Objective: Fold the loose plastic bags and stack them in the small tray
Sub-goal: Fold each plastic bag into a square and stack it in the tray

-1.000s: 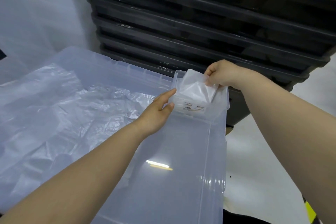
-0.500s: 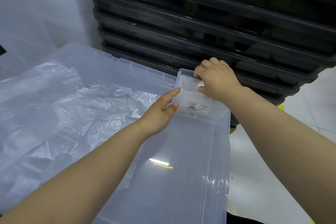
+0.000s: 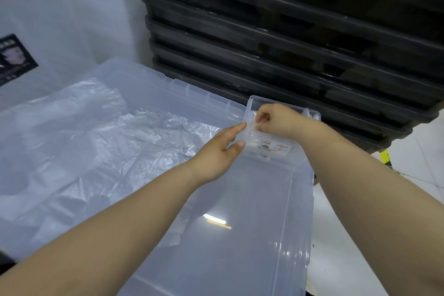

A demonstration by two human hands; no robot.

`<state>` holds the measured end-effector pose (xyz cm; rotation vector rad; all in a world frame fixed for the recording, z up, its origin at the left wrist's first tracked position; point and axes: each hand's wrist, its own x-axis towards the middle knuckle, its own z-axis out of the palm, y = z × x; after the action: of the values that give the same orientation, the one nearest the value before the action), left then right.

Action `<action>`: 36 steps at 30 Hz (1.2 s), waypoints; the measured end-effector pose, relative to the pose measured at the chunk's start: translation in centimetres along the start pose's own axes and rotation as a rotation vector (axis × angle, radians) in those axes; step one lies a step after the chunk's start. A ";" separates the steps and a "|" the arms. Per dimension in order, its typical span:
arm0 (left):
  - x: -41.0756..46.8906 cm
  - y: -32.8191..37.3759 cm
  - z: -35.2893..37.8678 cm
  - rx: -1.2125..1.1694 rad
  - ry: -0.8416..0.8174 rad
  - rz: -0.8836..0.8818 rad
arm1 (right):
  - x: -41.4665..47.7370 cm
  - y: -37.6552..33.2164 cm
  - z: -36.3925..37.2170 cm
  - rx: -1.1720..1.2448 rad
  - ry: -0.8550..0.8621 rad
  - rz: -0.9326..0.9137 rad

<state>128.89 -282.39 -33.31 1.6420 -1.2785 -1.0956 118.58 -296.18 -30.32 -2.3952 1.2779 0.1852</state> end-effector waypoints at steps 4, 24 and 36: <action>-3.7 -1.2 -2.2 0.284 -0.010 0.025 | -1.4 -1.2 -0.6 0.008 0.097 0.004; -15.3 -9.3 -9.7 1.004 -0.207 -0.170 | -8.9 -7.3 11.3 -0.240 0.014 -0.554; -14.1 -8.4 -8.0 1.009 0.163 0.222 | -8.9 -8.8 13.6 -0.388 0.308 -0.585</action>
<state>137.27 -266.43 -36.01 2.1313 -2.0019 -0.1170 121.76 -279.37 -37.26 -3.1144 0.6330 -0.1281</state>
